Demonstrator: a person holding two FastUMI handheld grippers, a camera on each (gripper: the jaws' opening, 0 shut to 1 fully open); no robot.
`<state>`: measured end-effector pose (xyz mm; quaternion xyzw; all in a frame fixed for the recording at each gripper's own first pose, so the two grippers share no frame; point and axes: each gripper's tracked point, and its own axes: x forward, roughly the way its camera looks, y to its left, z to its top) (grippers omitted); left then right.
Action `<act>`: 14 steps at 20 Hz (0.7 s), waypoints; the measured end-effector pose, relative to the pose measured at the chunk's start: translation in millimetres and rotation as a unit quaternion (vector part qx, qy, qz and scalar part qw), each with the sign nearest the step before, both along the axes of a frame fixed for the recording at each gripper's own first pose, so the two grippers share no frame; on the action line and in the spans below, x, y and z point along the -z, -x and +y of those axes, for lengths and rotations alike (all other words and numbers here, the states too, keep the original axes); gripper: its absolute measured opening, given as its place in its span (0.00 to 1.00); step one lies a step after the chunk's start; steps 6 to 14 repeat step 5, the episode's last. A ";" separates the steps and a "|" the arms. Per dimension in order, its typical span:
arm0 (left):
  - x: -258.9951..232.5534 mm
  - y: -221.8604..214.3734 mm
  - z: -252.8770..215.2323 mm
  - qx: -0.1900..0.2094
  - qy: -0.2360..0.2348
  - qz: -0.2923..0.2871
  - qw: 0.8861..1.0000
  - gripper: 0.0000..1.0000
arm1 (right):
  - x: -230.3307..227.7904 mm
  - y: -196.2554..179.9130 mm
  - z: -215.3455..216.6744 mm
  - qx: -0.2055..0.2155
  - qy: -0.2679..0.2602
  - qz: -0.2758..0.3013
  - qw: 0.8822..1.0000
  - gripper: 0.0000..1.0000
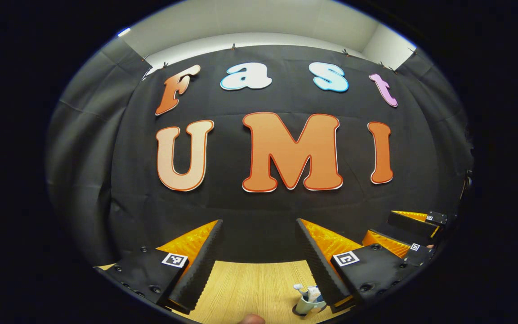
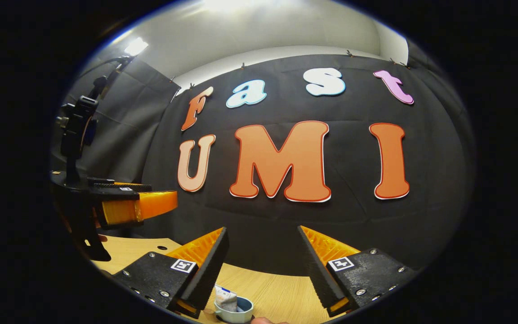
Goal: Put the toothbrush and toothpaste on the desktop into the cup, then pick up the cup and place it on the coaster on the desktop.
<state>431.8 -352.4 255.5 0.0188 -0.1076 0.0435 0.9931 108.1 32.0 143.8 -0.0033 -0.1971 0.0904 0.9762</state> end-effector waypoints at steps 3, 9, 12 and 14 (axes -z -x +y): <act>-0.8 0.5 1.1 -0.002 0.000 -0.001 1.000 1.00 | 0.9 0.6 -1.7 0.002 0.002 0.000 1.000 0.91; -1.1 0.9 1.5 -0.003 -0.001 -0.001 1.000 1.00 | -2.5 -3.3 -4.0 0.004 0.000 0.001 1.000 0.91; -1.1 0.9 1.5 -0.003 -0.001 -0.001 1.000 1.00 | -2.5 -3.3 -4.0 0.004 0.000 0.001 1.000 0.91; -1.1 0.9 1.5 -0.003 -0.001 -0.001 1.000 1.00 | -2.5 -3.3 -4.0 0.004 0.000 0.001 1.000 0.91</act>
